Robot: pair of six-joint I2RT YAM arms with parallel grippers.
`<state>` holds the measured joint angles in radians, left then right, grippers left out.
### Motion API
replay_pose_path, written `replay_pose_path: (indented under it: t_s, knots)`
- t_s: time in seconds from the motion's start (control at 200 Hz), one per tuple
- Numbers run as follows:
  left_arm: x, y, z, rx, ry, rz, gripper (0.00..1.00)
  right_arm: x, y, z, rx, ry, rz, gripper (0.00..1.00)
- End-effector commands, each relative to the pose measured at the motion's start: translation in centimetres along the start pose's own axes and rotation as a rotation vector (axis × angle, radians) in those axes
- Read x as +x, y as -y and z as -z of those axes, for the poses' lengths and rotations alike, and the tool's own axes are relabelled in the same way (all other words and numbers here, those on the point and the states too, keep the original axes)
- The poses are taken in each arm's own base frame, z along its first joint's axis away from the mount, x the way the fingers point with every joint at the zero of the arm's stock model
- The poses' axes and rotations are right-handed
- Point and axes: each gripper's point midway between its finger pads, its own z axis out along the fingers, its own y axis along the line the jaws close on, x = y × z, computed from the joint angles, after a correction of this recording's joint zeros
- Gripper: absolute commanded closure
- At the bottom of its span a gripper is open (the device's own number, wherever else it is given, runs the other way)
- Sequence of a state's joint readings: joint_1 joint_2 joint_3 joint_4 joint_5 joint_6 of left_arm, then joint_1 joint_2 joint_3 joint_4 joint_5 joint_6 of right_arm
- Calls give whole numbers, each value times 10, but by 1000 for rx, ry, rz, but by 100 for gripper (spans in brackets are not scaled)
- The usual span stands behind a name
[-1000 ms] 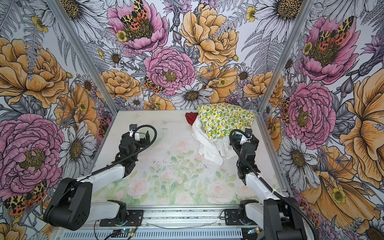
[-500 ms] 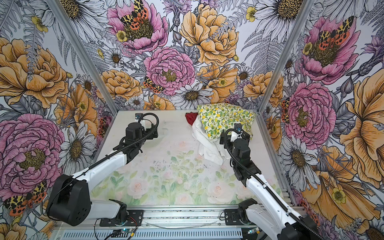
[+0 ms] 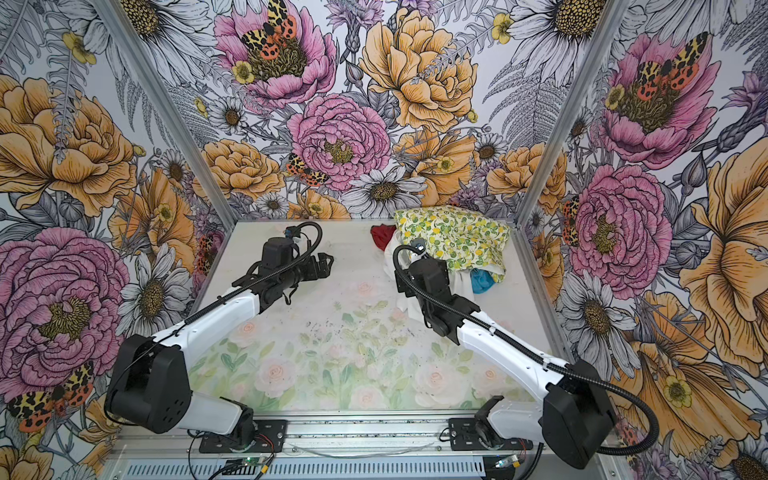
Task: Pick out a specific cloth from the pile
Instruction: 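Reach both grippers toward the cloth pile, right gripper toward the white shirt, then lower the right gripper onto the white shirt beside the lemon-print cloth and close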
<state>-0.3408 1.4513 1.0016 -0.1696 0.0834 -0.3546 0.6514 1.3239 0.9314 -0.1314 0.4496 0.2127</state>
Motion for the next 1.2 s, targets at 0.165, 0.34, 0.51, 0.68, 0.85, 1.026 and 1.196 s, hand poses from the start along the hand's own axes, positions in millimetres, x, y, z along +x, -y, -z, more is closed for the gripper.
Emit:
replay_pose_path:
  t_s: [0.165, 0.34, 0.51, 0.68, 0.85, 1.026, 1.196]
  knots:
    - [-12, 10, -1, 144, -11, 133, 5, 11, -31, -36, 1, -117, -92, 13]
    - [-16, 1, -4, 147, 0, 153, 6, 24, -53, -60, -33, -186, -100, 15]
    - [-21, 0, 1, 174, 21, 163, 5, 32, -58, -80, -2, -225, -92, 15]
    - [-23, 9, 2, 235, 18, 159, 4, 35, -59, -98, 18, -245, -87, 16]
    - [-23, 10, 0, 278, 14, 188, 4, 40, -52, -114, 45, -264, -92, 17]
    - [-25, 7, -6, 332, 11, 252, 2, 46, -36, -132, 79, -286, -115, 20]
    - [-24, -5, -14, 323, 2, 304, 2, 57, -31, -147, 83, -323, -140, 22]
